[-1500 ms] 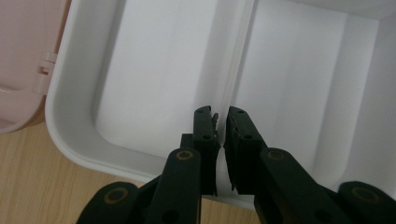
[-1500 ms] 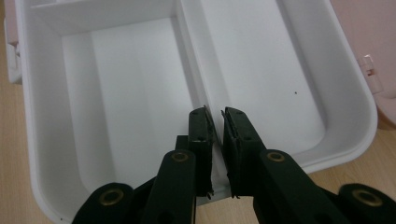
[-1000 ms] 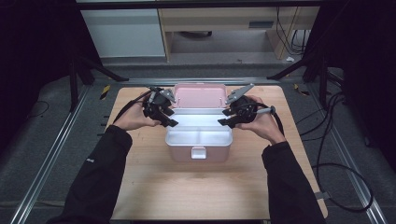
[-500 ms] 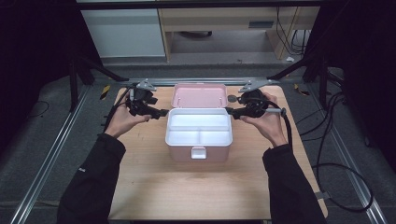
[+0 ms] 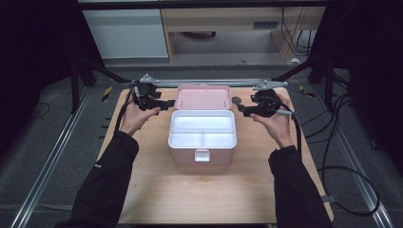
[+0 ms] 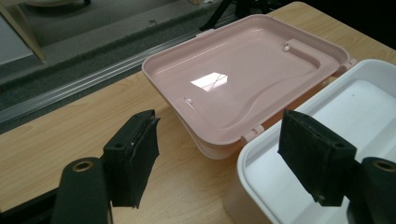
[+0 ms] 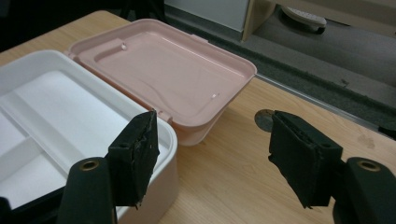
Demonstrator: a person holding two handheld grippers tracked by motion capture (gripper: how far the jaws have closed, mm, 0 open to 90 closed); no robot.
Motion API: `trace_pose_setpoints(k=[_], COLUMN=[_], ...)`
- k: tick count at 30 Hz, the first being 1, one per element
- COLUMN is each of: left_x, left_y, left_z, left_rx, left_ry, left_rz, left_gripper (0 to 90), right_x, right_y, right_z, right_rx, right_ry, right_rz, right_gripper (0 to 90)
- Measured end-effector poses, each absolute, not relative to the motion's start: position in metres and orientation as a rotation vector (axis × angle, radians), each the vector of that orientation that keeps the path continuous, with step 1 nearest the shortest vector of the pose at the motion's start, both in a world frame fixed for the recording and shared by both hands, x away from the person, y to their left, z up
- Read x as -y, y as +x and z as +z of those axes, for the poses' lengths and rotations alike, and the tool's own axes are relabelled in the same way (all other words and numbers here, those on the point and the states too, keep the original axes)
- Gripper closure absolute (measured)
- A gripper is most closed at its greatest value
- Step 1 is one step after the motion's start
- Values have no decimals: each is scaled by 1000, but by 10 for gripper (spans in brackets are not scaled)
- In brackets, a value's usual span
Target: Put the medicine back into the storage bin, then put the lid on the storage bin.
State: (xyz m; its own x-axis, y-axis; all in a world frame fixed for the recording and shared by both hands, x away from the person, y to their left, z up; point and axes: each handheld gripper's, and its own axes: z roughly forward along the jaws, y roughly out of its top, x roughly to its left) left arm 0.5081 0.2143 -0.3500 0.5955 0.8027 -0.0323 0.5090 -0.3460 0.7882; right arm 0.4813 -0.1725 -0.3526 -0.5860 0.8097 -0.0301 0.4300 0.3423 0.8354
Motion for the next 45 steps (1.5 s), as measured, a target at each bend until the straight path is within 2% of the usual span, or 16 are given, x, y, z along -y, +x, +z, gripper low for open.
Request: trace_pose_setpoints(k=[11, 20, 28, 39, 45], left_x=[-210, -209, -212, -202, -192], left_y=[532, 545, 558, 561, 566], left_z=[-363, -373, -387, -396, -403], left_rx=[-1074, -1094, -1130, -1135, -1135], left_ry=[2040, 1982, 1987, 2002, 2018], left_rz=[477, 461, 462, 428, 393], left_gripper=[271, 276, 273, 263, 287], right_x=[170, 154, 137, 123, 123], right_y=[503, 528, 553, 564, 566], right_z=[-364, -369, -387, -395, -402], right_rx=[-2112, -2109, -2113, -2153, -2209], right_ry=[1165, 1166, 1202, 1211, 1221], right_rz=[1187, 1179, 1180, 1167, 1119], right_gripper=[320, 307, 304, 300, 300])
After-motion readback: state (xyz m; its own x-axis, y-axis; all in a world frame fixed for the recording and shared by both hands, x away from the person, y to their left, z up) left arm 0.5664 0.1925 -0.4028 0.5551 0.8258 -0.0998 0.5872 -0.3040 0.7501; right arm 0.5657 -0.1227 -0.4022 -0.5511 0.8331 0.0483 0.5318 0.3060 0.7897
